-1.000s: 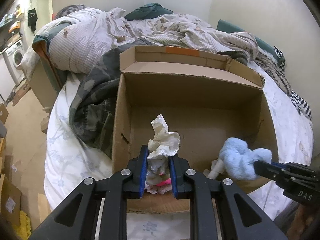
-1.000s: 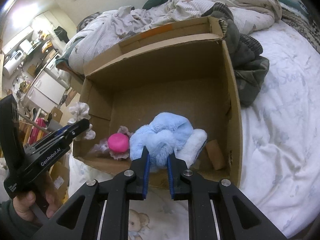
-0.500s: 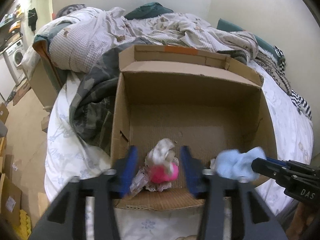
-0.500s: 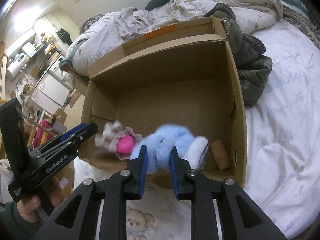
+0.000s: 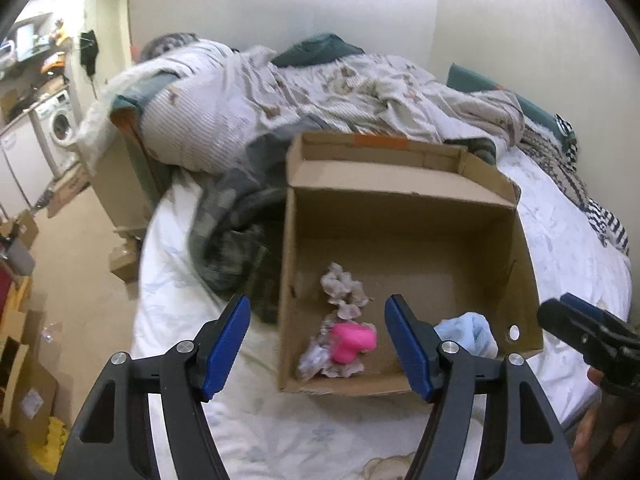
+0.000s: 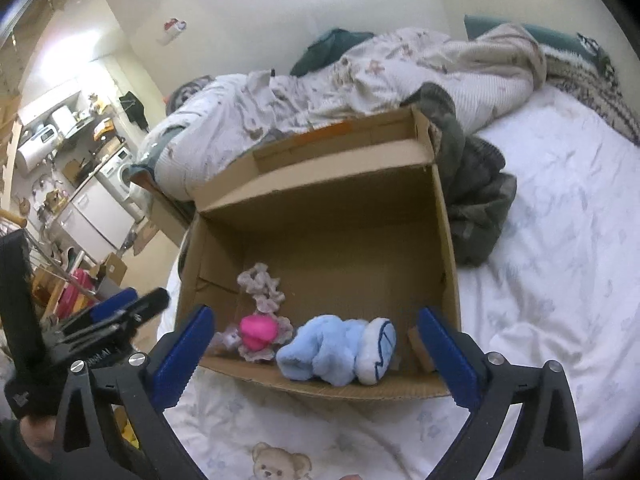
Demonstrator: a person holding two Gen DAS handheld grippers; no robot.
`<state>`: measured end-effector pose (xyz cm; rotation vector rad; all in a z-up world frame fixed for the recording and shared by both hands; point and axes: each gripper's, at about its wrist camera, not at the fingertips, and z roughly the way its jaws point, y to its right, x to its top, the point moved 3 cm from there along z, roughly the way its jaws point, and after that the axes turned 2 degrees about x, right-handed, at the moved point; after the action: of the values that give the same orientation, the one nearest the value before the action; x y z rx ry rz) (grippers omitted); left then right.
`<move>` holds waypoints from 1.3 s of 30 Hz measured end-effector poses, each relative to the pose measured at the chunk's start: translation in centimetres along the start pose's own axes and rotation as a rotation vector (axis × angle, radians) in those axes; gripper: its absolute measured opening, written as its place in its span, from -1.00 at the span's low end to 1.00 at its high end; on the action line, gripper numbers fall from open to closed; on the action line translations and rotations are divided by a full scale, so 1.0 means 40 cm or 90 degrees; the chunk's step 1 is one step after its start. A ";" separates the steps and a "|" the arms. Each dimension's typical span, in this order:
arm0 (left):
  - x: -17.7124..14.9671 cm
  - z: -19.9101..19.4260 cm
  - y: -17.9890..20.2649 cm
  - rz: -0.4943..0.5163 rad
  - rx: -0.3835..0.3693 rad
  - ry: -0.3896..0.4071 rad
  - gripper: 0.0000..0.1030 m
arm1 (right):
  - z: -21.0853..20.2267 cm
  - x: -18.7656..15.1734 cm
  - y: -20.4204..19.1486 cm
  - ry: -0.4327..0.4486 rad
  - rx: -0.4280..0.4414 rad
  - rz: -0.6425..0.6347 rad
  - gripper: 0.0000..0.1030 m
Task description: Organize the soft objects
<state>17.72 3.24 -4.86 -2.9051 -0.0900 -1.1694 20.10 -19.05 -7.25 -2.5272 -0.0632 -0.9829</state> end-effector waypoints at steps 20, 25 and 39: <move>-0.122 -0.121 -0.038 -0.023 0.023 -0.012 0.80 | -0.073 -0.100 -0.065 -0.010 -0.004 -0.022 1.00; -0.117 -0.143 -0.037 -0.039 0.010 0.022 0.99 | -0.067 -0.099 -0.072 -0.009 -0.012 -0.032 1.00; -0.120 -0.132 -0.022 -0.019 0.022 0.021 0.99 | -0.059 -0.101 -0.063 -0.013 -0.037 -0.032 1.00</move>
<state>10.56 3.74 -4.37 -2.8634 -0.1513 -1.2081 15.10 -17.28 -7.41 -2.6006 -0.1070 -0.9918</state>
